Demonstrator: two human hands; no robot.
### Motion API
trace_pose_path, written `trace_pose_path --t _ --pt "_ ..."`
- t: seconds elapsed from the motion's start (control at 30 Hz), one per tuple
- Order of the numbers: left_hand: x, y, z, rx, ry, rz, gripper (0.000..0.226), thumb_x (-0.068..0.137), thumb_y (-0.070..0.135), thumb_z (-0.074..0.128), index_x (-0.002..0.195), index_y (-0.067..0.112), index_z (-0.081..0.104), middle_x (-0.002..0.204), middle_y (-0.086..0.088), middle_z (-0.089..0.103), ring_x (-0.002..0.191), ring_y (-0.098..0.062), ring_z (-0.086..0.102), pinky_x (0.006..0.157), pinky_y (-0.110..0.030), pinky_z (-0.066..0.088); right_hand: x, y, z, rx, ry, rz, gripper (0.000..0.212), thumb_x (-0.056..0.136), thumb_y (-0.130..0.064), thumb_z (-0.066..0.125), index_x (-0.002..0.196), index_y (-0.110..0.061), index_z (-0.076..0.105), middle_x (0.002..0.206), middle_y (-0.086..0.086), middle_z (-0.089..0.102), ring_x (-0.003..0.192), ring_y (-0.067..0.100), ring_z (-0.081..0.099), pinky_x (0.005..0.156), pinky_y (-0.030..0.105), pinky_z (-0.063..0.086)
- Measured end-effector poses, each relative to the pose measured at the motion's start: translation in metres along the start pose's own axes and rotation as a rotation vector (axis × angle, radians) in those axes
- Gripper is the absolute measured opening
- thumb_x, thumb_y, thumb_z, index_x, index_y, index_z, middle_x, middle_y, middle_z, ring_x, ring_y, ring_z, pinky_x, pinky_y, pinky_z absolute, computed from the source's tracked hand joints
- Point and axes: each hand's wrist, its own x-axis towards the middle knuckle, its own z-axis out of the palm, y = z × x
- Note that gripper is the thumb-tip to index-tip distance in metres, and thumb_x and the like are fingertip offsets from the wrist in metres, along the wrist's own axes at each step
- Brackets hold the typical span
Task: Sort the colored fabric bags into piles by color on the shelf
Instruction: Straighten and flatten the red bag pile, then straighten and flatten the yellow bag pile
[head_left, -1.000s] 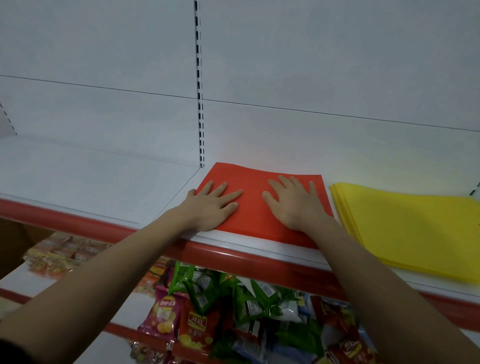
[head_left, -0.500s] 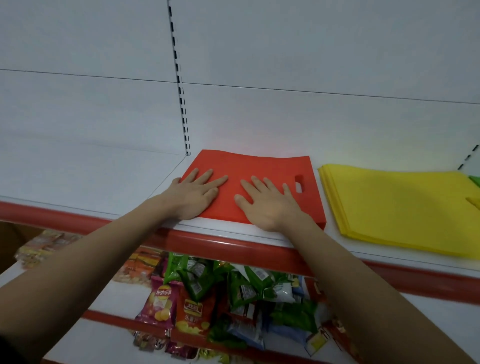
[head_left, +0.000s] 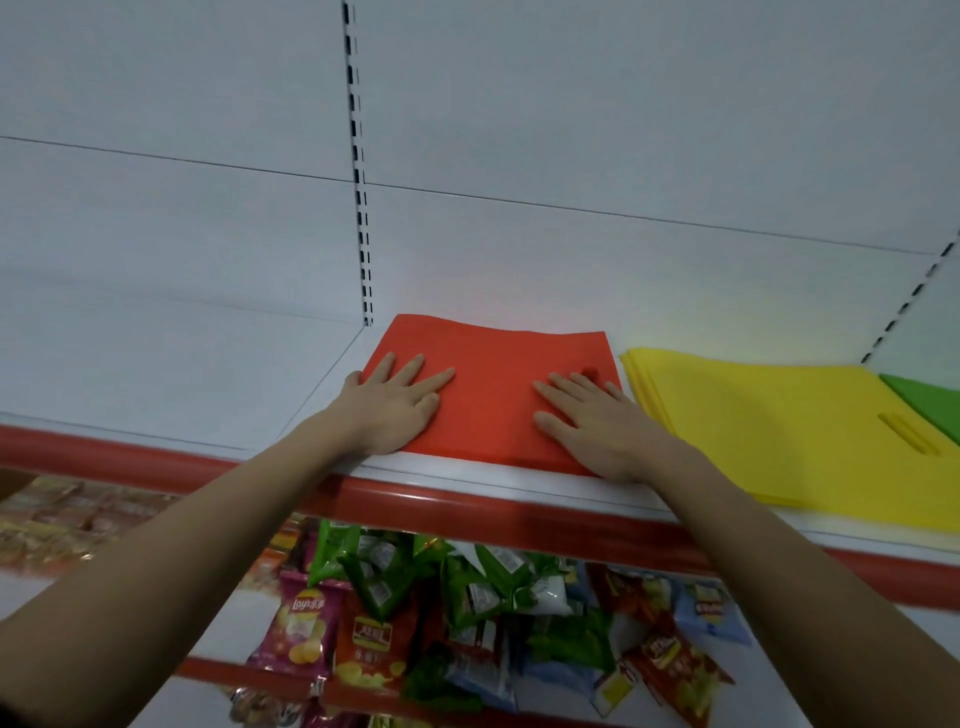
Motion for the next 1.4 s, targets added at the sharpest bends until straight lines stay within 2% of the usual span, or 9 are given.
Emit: trace_pose_path --t 0.27,0.37,0.43,0.5,0.63,0.77,0.93,1.1,1.4 --pt "0.000 -0.004 -0.025 -0.233 -0.073 -0.033 0.069 0.097 0.062 0.034 0.155 0.041 0.004 0.165 0.001 -0.007 0.150 -0.025 -0.015 0.118 -0.058 -0.006 -0.004 -0.008 -0.016 0.172 0.031 0.017 0.061 0.101 -0.054 0.029 0.156 -0.031 0.016 0.163 -0.008 0.011 0.150 0.010 0.006 0.122 0.036 0.000" --pt "-0.004 0.001 -0.043 -0.188 0.077 -0.062 0.068 0.095 0.065 0.035 0.155 0.040 0.012 0.165 -0.002 0.003 0.151 -0.025 -0.010 0.118 -0.058 -0.006 -0.009 -0.013 -0.045 0.403 0.232 -0.018 0.049 0.102 -0.038 0.044 0.146 -0.016 0.043 0.149 0.004 0.044 0.129 0.013 0.046 0.115 0.029 0.025" --pt "-0.003 0.012 -0.061 -0.202 0.174 -0.028 0.062 0.095 0.061 0.041 0.152 0.037 0.028 0.161 -0.003 0.024 0.150 -0.026 0.012 0.120 -0.054 0.008 -0.018 -0.010 -0.069 0.408 0.305 -0.015 0.031 0.100 -0.034 0.048 0.117 -0.013 0.064 0.113 0.008 0.069 0.093 0.020 0.065 0.097 0.035 0.047" --pt "-0.005 0.032 -0.079 -0.269 0.238 0.032 0.051 0.094 0.056 0.048 0.140 0.034 0.048 0.146 -0.003 0.048 0.136 -0.026 0.041 0.113 -0.046 0.032 -0.029 -0.003 -0.091 0.408 0.329 -0.001 0.034 0.099 -0.039 0.048 0.093 -0.012 0.067 0.091 0.007 0.071 0.081 0.022 0.067 0.082 0.036 0.052" --pt "-0.003 0.090 -0.103 -0.338 0.341 0.083 0.027 0.090 0.047 0.056 0.108 0.029 0.066 0.107 0.007 0.064 0.105 -0.020 0.059 0.090 -0.034 0.047 -0.056 0.021 -0.120 0.419 0.275 -0.002 0.045 0.099 -0.045 0.045 0.079 -0.010 0.064 0.076 0.006 0.069 0.062 0.018 0.064 0.061 0.031 0.050" --pt "-0.002 0.163 -0.110 -0.345 0.404 0.146 0.020 0.084 0.048 0.062 0.090 0.029 0.066 0.095 0.007 0.066 0.092 -0.018 0.061 0.084 -0.034 0.049 -0.090 0.065 -0.132 0.326 0.243 -0.011 0.042 0.097 -0.043 0.048 0.070 -0.013 0.061 0.072 0.006 0.068 0.056 0.017 0.059 0.058 0.029 0.048" --pt "-0.010 0.239 -0.088 -0.365 0.287 0.348 0.015 0.084 0.037 0.070 0.077 0.026 0.062 0.076 0.009 0.065 0.071 -0.020 0.065 0.070 -0.031 0.052 -0.142 0.140 -0.121 0.264 0.167 -0.046 0.038 0.096 -0.042 0.055 0.078 -0.010 0.062 0.077 0.004 0.068 0.061 0.015 0.060 0.062 0.032 0.050" --pt "-0.009 0.287 -0.051 -0.178 0.197 0.515 0.018 0.084 0.038 0.073 0.089 0.029 0.059 0.086 0.011 0.058 0.085 -0.016 0.057 0.079 -0.038 0.048 -0.185 0.232 -0.088 0.120 0.096 -0.066 0.026 0.086 -0.047 0.068 0.090 -0.023 0.058 0.096 -0.005 0.061 0.084 0.015 0.056 0.077 0.035 0.048" --pt "0.003 0.313 -0.012 0.021 0.222 0.556 0.050 0.081 0.054 0.071 0.120 0.026 0.055 0.110 0.012 0.050 0.097 -0.009 0.039 0.081 -0.026 0.034 -0.194 0.300 -0.054 -0.054 -0.012 -0.152 0.071 0.076 -0.054 0.075 0.137 -0.034 0.044 0.133 -0.009 0.041 0.120 0.013 0.038 0.099 0.038 0.041"
